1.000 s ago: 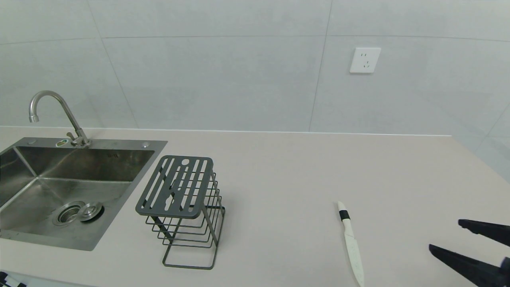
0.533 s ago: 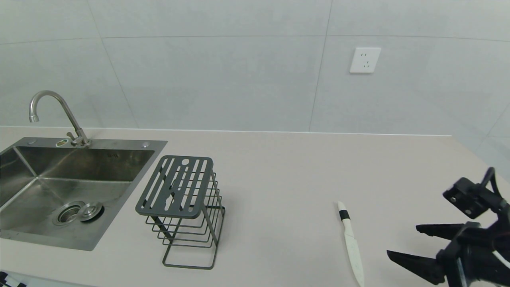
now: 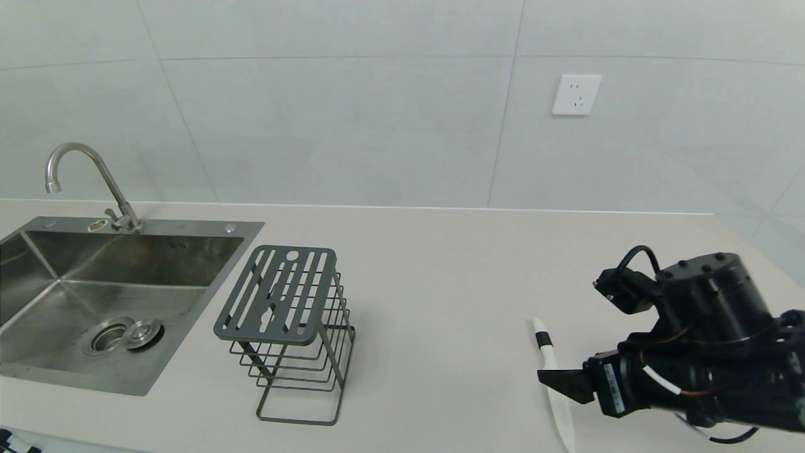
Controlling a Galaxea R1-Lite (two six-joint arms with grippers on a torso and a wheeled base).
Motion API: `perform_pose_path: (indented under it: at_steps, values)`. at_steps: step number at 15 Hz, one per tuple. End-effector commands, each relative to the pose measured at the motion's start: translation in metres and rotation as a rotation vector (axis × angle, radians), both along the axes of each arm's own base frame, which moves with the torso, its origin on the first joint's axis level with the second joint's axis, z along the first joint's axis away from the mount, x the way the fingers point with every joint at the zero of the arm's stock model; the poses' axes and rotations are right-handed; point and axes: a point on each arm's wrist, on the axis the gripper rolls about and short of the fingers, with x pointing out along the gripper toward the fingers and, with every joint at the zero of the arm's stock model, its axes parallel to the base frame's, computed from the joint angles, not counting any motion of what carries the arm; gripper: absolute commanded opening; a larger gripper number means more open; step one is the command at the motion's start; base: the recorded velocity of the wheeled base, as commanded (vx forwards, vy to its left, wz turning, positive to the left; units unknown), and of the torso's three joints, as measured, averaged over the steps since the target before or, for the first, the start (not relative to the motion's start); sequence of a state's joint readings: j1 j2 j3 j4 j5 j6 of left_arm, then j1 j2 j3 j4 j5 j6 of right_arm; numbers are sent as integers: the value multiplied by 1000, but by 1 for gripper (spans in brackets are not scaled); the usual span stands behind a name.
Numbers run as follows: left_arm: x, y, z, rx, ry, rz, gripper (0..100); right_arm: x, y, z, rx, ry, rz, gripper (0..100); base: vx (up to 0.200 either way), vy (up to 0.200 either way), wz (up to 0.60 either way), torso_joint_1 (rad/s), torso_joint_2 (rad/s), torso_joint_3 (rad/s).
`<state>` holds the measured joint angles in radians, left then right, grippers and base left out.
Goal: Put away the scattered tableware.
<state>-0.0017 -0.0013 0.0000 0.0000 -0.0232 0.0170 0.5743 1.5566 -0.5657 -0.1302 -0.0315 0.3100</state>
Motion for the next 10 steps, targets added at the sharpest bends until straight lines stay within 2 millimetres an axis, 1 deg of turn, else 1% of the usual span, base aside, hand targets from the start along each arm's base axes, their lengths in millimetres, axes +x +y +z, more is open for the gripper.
perform_pose_path:
  at_steps: [1,4,8,10]
  values:
    - [0,0,0,0,1,0,100,3,20,-27,-56,100,-35,100,0,0,0,0,0,0]
    - [0,0,0,0,1,0,100,9,15,-40,-95,139,-82,100,0,0,0,0,0,0]
    - [0,0,0,0,3,0,100,26,-4,-52,-139,171,-205,100,0,0,0,0,0,0]
    - [0,0,0,0,3,0,100,30,-3,-55,-143,176,-209,100,0,0,0,0,0,0]
